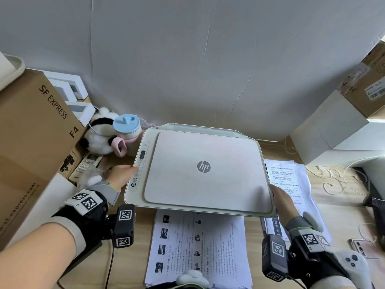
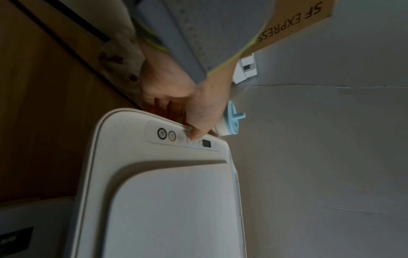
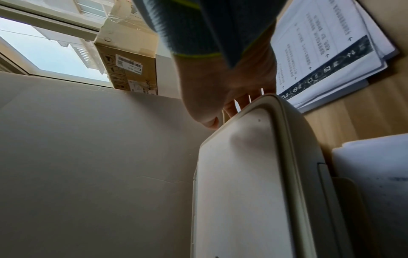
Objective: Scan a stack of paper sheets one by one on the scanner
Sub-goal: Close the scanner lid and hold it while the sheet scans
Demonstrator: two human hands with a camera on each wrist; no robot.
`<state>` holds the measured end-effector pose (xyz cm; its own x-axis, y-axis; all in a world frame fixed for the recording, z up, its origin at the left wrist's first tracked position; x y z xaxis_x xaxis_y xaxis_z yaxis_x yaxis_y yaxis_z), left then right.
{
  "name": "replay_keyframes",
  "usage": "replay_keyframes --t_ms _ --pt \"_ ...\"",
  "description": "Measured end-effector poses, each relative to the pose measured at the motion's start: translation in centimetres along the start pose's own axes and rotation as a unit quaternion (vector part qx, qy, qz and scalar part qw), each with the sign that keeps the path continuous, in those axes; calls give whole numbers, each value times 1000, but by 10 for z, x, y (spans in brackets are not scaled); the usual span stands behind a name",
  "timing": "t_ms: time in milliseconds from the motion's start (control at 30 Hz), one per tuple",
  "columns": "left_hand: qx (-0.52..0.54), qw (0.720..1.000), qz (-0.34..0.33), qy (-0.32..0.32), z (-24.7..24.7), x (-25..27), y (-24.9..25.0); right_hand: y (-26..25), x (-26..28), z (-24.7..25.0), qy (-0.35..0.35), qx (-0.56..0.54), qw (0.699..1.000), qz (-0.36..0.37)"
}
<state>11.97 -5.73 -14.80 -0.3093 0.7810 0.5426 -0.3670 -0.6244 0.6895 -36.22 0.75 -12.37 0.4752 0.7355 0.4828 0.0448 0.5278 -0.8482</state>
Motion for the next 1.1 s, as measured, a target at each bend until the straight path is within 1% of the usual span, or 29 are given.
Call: replay_keyframes --t_ms 133,367,500,700,767,867,1000,1100 --pt "-17 1000 19 9 -2 -26 -18 0 5 -2 26 10 1000 13" --pt "-30 998 35 31 1 -9 -2 -4 6 -1 29 2 1000 5" --pt "-18 999 41 30 1 -12 -3 -1 5 0 30 8 1000 2" --pt "-51 996 51 53 -2 -31 -22 6 1 4 32 -2 999 -14" --pt "-51 995 45 67 -1 -35 -28 12 -2 7 43 -10 999 -27" --pt "-51 995 23 83 2 -15 -18 18 3 10 49 -22 997 -47" --pt "-59 993 -10 102 1 -3 -1 23 7 10 55 -27 997 -36" --pt "-76 991 -16 111 0 2 9 28 5 12 63 -14 998 -19"
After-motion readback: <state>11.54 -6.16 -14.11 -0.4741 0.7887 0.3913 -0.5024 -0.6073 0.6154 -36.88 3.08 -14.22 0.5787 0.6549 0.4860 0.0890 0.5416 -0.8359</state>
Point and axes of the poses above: each hand's wrist, its own x-axis away from the middle knuckle, its own z-axis out of the back of the hand, y = z × x, the point moved 5 cm from there along -x, towards the middle knuckle, and after that the axes turned 10 degrees about -x, right-handed, at the moved point
